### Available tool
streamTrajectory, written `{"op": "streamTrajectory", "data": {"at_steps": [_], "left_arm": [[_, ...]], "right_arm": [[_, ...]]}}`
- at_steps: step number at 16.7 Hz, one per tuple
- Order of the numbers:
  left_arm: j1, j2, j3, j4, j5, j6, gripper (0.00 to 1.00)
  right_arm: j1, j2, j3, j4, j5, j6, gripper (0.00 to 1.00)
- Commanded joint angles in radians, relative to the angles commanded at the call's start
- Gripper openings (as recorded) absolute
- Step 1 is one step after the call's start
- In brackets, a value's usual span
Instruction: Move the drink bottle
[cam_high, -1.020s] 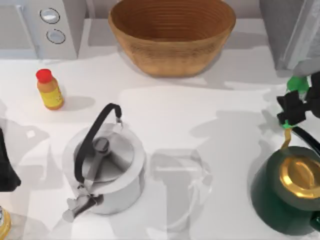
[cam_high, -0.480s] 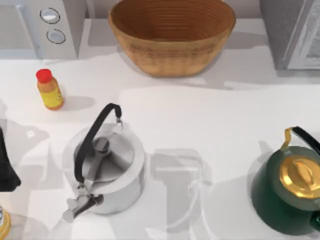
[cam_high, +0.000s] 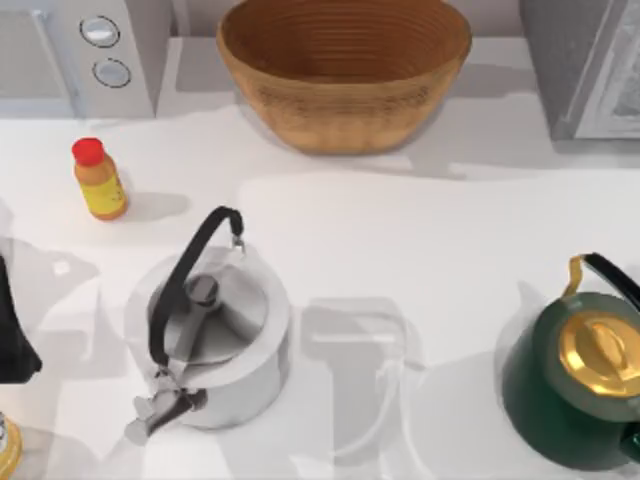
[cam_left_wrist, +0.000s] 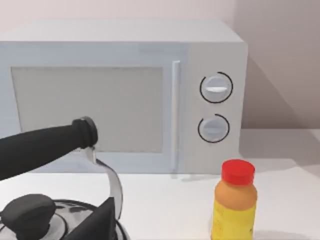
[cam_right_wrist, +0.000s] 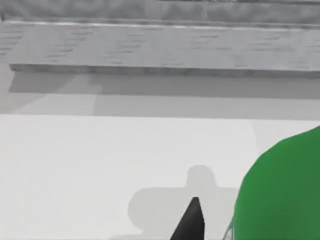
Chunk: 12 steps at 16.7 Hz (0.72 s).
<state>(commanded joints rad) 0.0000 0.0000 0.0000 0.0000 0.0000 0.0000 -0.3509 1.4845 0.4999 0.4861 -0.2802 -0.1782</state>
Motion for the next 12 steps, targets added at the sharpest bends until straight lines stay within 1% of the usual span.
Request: {"op": "streamTrajectory", "data": {"at_steps": [12], "left_arm": [[0.000, 0.000, 0.000, 0.000, 0.000, 0.000, 1.00]], "right_arm": [[0.024, 0.225, 0.052, 0.173, 0.030, 0.018, 0.00]]}}
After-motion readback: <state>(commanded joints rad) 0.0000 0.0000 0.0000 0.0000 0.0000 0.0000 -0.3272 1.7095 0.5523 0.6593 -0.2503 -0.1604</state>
